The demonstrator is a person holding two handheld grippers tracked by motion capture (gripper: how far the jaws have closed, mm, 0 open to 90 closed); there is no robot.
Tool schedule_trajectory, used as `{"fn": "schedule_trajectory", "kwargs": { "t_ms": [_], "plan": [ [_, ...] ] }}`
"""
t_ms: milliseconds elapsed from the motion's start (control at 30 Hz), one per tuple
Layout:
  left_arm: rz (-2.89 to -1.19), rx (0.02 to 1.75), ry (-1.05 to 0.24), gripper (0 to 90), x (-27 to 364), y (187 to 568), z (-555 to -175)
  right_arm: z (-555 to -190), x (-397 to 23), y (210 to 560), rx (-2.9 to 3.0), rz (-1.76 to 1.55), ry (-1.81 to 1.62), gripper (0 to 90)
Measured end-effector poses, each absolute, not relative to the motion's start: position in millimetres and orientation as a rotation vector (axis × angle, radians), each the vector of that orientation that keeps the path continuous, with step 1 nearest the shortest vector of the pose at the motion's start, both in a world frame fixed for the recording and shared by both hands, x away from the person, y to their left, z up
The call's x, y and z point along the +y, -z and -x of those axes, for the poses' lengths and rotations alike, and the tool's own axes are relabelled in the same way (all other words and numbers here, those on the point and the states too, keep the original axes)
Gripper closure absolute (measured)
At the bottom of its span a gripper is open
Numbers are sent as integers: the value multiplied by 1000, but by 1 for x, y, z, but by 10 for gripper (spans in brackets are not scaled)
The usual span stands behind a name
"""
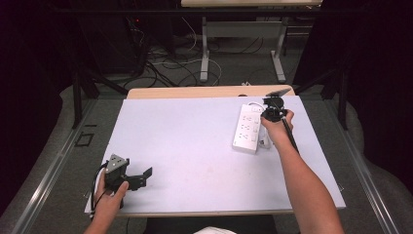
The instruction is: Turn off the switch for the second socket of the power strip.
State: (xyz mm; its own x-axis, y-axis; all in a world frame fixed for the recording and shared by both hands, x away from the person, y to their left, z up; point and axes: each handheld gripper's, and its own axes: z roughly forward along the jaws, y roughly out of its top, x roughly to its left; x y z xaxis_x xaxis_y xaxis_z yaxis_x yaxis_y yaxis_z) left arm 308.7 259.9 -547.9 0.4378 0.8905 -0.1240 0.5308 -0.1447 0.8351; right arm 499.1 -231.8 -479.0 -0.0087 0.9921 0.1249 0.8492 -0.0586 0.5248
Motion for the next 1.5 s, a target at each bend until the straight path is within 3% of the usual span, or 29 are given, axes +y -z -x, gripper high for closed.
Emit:
{"fn": "schedule_trajectory", "kwargs": {
  "t_ms": [1500],
  "plan": [
    [-1811, 1219, -510, 5, 261, 548, -309, -501, -212, 509, 2019, -2005, -648, 900]
  ]
}}
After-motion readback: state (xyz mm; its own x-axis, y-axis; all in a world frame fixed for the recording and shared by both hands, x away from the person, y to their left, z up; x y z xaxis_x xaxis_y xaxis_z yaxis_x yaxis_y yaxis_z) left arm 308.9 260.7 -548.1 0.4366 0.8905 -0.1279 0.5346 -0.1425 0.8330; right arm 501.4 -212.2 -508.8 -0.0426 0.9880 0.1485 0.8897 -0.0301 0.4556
